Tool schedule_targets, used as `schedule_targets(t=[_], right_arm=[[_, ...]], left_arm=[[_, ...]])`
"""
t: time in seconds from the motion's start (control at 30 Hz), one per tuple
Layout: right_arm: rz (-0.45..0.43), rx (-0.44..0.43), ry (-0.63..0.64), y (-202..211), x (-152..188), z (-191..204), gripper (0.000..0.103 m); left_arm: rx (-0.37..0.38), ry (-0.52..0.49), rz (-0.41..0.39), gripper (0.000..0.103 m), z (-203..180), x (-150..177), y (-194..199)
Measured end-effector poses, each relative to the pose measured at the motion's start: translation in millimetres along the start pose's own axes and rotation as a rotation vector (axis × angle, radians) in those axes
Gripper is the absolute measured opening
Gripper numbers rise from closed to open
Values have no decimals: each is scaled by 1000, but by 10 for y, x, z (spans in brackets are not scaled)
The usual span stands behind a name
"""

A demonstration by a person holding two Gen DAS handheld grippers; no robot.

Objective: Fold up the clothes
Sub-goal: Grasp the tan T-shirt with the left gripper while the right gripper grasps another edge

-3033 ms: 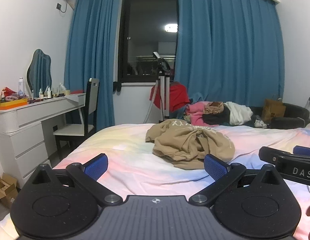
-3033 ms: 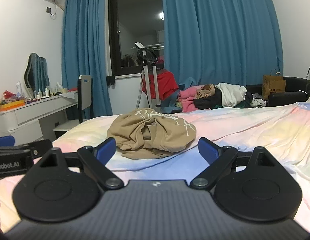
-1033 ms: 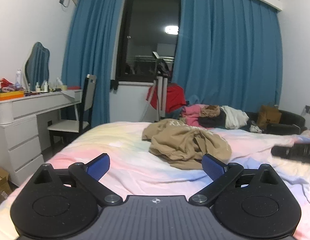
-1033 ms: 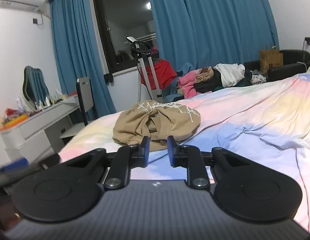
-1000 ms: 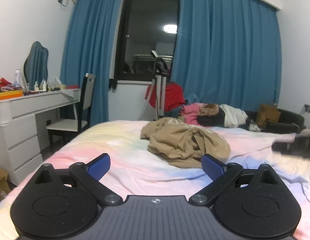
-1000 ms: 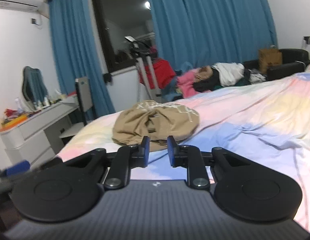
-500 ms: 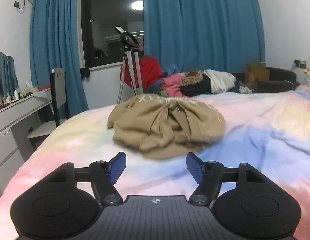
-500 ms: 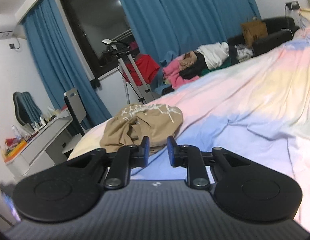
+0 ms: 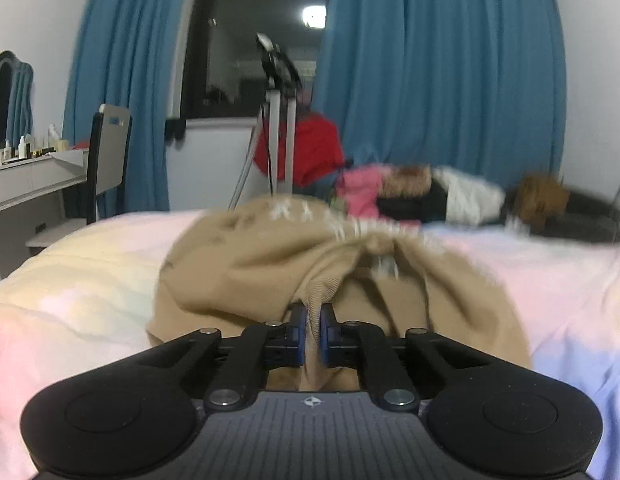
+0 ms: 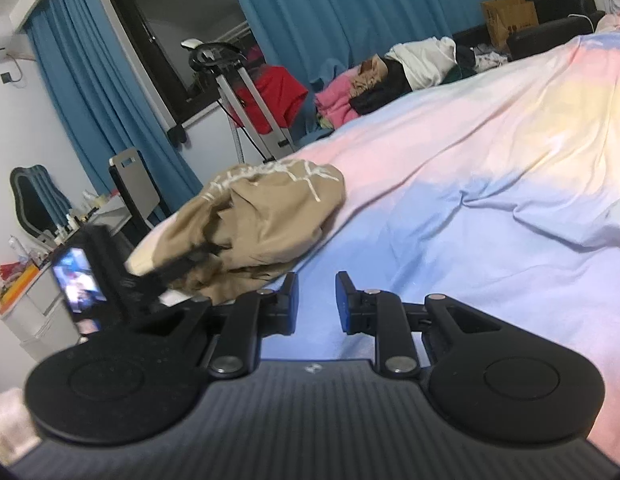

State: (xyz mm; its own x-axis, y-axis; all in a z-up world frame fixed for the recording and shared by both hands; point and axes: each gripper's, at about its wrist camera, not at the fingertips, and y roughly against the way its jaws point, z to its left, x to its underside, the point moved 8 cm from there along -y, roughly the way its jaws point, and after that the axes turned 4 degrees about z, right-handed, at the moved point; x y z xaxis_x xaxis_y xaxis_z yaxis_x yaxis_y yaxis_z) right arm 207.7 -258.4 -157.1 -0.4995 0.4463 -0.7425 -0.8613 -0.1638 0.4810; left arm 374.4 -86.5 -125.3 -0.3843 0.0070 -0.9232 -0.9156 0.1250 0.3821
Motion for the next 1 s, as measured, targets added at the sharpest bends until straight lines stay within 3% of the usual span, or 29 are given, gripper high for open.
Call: schedule_targets(t=[0.2,0.43,0.7,0.87,1.0], right_arm=[[-14,-17,18,-72,37,116,23],[-91,-71,115,171,44,430,23],[-161,-148,195,730,93,767,23],[-117,-249,212,1116,317,1032,24],[-38,-300,284,1141,649,1314,26]], left_arm=[[77,5,-127,5,111,-305,899],[162,10,-214,5,149,-554,2074],[228,-8,-272,5,211,-463,3366],[202,28,-194,5,411,-177,3478],[189,97,-124,5,631,-63,3384]])
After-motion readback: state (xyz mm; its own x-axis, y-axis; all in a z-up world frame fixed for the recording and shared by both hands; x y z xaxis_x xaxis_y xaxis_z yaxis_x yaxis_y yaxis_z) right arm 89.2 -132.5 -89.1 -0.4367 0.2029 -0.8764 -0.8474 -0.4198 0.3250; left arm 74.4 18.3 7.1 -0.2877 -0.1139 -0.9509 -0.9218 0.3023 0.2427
